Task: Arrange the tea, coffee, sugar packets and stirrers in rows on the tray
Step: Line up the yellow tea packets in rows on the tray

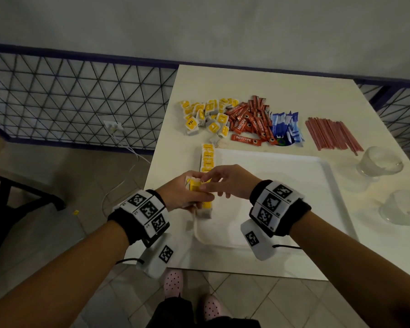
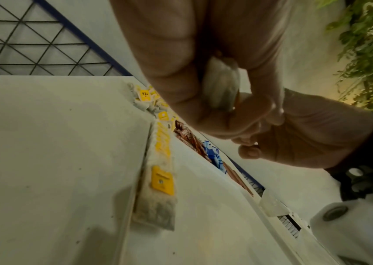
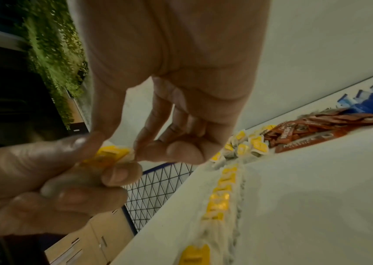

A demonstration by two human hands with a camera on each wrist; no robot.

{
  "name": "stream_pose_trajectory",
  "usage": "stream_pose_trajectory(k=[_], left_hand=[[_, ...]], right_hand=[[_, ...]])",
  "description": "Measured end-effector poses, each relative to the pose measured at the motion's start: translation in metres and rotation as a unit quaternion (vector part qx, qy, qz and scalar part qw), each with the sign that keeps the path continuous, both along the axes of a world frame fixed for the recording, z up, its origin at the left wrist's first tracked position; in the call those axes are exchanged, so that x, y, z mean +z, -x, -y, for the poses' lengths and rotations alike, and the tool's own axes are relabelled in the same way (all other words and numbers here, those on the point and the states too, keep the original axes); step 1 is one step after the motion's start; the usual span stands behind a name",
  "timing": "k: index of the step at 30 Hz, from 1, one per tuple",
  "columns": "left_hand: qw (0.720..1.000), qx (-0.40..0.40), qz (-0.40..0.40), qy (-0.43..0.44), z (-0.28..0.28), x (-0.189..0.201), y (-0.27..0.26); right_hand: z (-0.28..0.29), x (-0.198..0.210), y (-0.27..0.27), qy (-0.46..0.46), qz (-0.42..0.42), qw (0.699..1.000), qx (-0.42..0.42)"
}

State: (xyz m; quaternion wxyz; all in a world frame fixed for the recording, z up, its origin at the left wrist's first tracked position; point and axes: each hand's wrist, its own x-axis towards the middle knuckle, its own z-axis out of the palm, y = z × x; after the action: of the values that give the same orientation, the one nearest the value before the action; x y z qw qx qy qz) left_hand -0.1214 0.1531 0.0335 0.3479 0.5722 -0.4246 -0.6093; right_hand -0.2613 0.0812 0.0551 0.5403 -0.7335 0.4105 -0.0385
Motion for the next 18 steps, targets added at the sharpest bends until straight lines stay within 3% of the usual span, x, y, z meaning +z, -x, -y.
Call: stream_pose_trajectory(k=[9,13,18], left_hand=[[0.997,0.039,-0.067,-0.006,-0.001,0.012,0.014],[0.985,0.104,-0.120,-0.072,-0.004,0.013,0.015],[0.975,0.157,-0.133,-0.077,-0.011,0.008,0.017]], right_hand=[[-0.001,0.008,0.002,0.053,0.021,0.998,-0.021],[-0.002,0.007,0.007,0.020,0.054,0.998,-0.033],[-0.002,0.002,0.012,0.003,0.065,0.997,-0.051]])
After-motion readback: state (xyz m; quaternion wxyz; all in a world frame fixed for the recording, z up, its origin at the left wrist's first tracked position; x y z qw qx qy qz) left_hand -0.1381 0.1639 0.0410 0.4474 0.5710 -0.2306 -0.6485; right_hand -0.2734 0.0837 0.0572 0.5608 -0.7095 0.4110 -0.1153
